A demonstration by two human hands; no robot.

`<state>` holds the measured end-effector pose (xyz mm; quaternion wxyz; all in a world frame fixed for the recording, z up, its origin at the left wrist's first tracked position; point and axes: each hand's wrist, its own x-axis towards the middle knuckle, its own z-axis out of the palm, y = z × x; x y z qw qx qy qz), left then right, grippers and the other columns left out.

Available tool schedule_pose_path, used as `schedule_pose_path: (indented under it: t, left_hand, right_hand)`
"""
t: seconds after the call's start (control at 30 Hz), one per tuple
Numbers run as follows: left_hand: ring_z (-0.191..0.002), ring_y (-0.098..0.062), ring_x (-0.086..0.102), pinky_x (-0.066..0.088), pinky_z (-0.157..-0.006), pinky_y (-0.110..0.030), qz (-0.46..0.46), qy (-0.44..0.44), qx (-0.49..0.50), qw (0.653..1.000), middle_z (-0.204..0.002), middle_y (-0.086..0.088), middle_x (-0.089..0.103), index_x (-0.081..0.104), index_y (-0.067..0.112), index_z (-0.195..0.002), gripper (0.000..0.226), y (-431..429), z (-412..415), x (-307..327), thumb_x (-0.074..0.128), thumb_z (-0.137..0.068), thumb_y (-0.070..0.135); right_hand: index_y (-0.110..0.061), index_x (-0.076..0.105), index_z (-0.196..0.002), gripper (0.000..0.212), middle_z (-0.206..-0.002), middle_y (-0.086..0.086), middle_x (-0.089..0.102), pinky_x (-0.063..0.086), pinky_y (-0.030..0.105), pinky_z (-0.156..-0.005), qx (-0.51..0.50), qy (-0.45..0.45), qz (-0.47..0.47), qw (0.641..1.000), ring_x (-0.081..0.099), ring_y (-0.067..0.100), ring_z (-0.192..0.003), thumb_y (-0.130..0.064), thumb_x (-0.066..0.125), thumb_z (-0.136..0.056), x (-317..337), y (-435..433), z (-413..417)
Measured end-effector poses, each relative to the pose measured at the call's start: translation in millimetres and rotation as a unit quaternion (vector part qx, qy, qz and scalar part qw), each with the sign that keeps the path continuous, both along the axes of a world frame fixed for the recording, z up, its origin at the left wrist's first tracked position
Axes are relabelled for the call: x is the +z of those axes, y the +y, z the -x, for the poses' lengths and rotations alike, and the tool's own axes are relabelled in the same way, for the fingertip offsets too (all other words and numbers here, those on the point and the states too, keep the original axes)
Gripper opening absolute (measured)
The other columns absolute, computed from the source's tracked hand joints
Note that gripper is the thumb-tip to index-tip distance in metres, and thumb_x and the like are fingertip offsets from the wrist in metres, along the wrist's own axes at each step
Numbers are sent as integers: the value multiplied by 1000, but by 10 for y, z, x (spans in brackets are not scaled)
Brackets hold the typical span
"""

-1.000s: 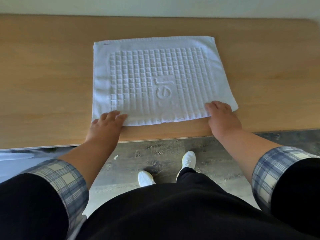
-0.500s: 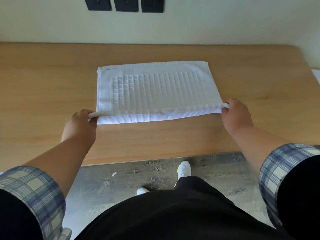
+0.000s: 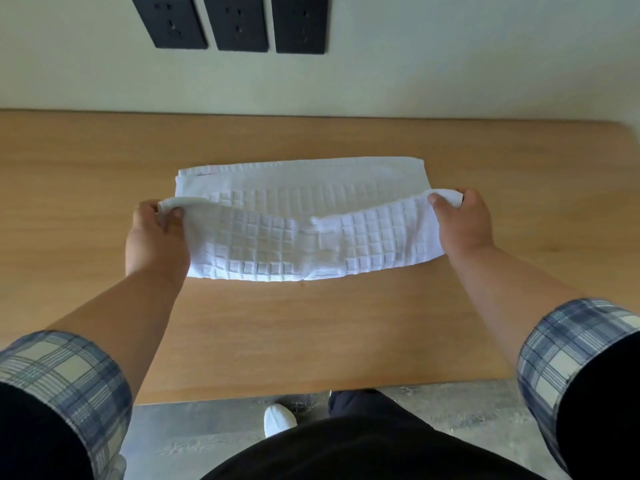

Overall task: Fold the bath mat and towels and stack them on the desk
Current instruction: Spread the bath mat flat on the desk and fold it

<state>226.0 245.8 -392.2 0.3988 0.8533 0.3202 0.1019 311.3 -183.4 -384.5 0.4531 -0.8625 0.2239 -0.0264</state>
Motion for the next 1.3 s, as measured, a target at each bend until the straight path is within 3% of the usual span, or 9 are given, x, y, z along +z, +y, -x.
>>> schedule_pose_path:
  t: [0.2,0.4,0.5,0.63,0.93,1.1,1.17,1.2,1.3]
  left_hand:
    - [-82,-23,53,38,-71,-34,-10,-18,51,999,-94,6,56,45,28,-116,25,47,-462,17,45,-98,46]
    - [-70,-8,49,34,-60,-28,-21,-12,57,998,-82,20,49,45,27,-113,22,93,-943,-38,45,-99,45]
    - [-68,-3,47,32,-59,-28,-22,5,76,997,-81,21,48,45,29,-111,22,169,-1090,-171,44,-98,46]
    - [-69,-10,50,37,-58,-31,-32,64,74,995,-82,15,52,41,33,-110,19,239,-1203,-351,42,-97,47]
    - [-65,-16,52,30,-49,-28,-45,109,104,988,-82,6,53,34,28,-99,16,95,-1213,-439,32,-101,44]
    - [-68,-16,53,32,-49,-30,-66,92,106,988,-94,1,57,36,27,-104,17,77,-1213,-502,33,-100,43]
    - [-82,-19,56,41,-59,-34,-59,96,108,988,-114,-2,57,41,24,-117,23,62,-1230,-501,38,-100,39]
    - [-96,-22,55,46,-71,-39,-56,101,114,987,-127,-3,52,42,22,-127,30,64,-1237,-505,40,-100,35]
    - [-136,-27,33,27,-112,-42,-102,89,120,984,-153,-3,31,29,24,-149,55,-35,-1188,-472,46,-97,23]
  right_hand:
    - [-20,49,-101,28,-88,-12,53,35,21,-58,34,-9,50,998,52,2,-76,-44,60,-92,10,58,-585]
    - [-21,52,-101,37,-90,-12,56,41,30,-71,30,9,70,997,55,11,-79,-53,63,-84,-115,69,-1134]
    - [-23,51,-102,36,-88,-13,55,39,26,-63,25,14,75,997,55,8,-76,-52,63,-85,-256,94,-1319]
    - [-25,48,-102,36,-85,-15,52,37,26,-60,17,34,76,996,53,6,-73,-53,63,-85,-498,104,-1466]
    - [-27,45,-95,47,-90,-5,58,48,37,-79,-36,1,87,996,59,23,-84,-68,54,-74,-585,90,-1591]
    - [-25,44,-101,52,-83,-13,50,39,26,-61,-60,39,92,993,55,14,-71,-69,58,-75,-599,126,-1581]
    - [-25,44,-116,60,-104,-9,57,49,31,-70,-62,33,81,994,62,17,-89,-67,59,-76,-561,186,-1548]
    - [-22,42,-130,68,-125,-3,55,50,37,-88,-44,17,111,993,59,22,-109,-64,59,-80,-550,215,-1524]
    - [-7,32,-150,73,-153,14,37,25,41,-118,77,-61,227,969,33,30,-142,-49,53,-94,-466,470,-1263]
